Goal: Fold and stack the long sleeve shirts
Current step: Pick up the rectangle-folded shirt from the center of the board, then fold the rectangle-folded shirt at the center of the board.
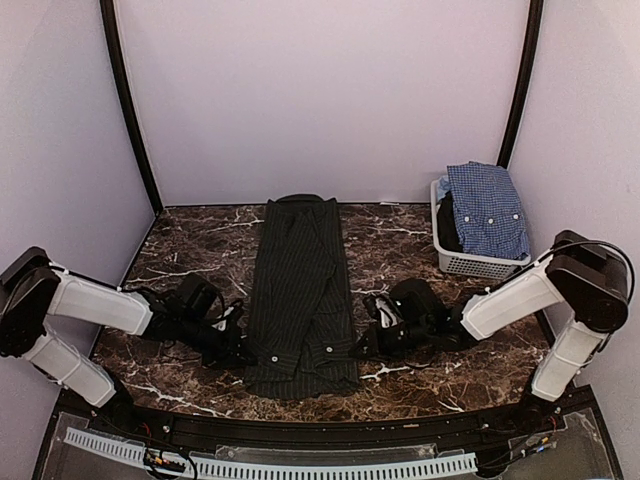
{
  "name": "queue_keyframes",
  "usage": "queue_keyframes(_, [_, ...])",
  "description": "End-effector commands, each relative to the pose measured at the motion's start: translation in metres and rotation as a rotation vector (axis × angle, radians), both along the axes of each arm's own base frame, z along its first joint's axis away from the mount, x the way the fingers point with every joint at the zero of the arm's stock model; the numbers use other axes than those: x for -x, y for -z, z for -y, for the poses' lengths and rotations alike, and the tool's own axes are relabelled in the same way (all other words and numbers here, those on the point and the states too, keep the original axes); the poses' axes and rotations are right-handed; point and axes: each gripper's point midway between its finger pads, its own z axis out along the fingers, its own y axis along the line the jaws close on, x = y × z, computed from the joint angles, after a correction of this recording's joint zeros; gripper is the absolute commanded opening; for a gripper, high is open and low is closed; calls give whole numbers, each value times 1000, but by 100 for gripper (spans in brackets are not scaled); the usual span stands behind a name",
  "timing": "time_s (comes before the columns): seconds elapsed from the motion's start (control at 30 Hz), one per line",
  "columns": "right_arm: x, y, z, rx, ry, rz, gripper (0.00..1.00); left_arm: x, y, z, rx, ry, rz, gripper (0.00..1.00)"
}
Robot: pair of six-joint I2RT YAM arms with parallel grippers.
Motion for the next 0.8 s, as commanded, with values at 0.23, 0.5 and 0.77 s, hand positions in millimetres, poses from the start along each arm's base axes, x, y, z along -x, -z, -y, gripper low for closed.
queue_keyframes(0.23, [-4, -49, -6, -72, -4, 87, 0, 5, -59, 15, 155, -21, 52, 0])
queue_keyframes(0.5, [-56, -94, -16, -105, 43, 189, 0, -36, -116, 32, 276, -98, 126, 0])
queue_keyframes(0.77, [-141, -115, -31, -156, 116, 227, 0, -124, -144, 19, 446, -281, 137, 0])
